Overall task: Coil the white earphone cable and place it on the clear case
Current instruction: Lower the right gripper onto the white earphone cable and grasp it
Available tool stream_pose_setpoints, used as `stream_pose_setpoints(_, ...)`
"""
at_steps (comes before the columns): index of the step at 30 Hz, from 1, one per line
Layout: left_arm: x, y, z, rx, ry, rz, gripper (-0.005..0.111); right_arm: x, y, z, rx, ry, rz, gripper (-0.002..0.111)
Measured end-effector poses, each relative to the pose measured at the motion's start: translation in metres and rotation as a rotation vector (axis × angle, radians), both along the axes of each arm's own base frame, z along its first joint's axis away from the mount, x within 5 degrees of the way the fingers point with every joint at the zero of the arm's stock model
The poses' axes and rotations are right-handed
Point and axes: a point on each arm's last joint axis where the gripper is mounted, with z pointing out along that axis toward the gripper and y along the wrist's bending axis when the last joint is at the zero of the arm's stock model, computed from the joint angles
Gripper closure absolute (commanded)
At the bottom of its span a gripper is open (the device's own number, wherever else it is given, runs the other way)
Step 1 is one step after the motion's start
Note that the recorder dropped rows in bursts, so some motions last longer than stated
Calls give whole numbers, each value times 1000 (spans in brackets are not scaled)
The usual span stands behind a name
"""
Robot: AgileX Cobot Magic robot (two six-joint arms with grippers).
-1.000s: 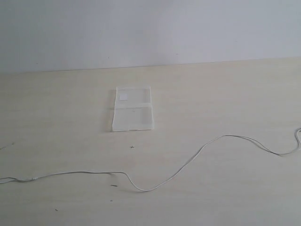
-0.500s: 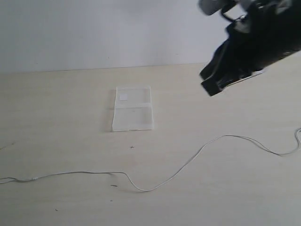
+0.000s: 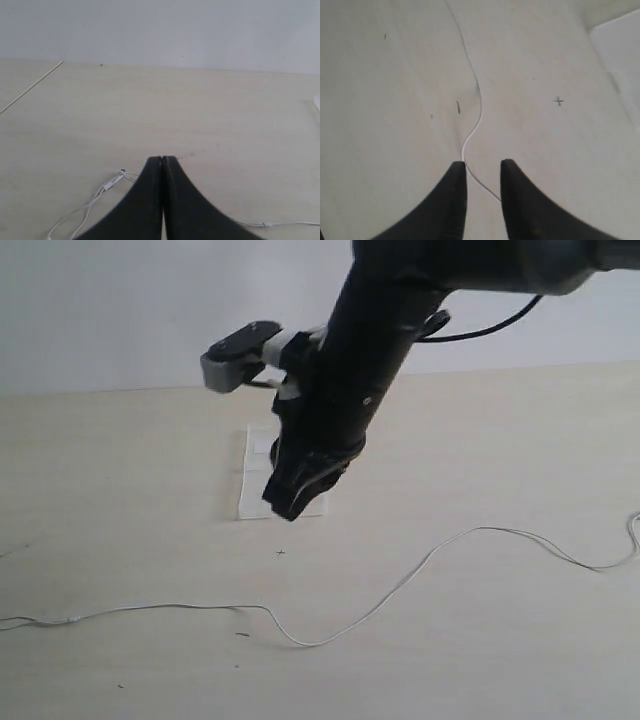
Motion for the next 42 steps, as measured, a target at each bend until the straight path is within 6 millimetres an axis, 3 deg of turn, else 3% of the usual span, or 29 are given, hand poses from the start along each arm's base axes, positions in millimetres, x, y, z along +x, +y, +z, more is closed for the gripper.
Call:
stream_pose_setpoints(3, 0, 0, 0, 0, 0, 0, 107, -4, 15, -20, -60, 28, 4, 66)
stream_pose_setpoints(10, 0, 0, 0, 0, 0, 0, 107, -15, 41, -64, -180, 41, 49, 65)
stream_pose_setpoints(17, 0, 0, 0, 0, 0, 0, 107, -13, 49, -92, -209, 49, 8, 65)
stream_pose_setpoints(37, 0, 0, 0, 0, 0, 0, 107, -10, 52, -131, -243, 100, -39, 66)
stream_pose_setpoints(40, 0, 0, 0, 0, 0, 0, 107, -10, 52, -131, -243, 101, -42, 75)
stream_pose_setpoints(42, 0, 0, 0, 0, 0, 0, 107, -10, 52, -132, -246, 101, -43, 89)
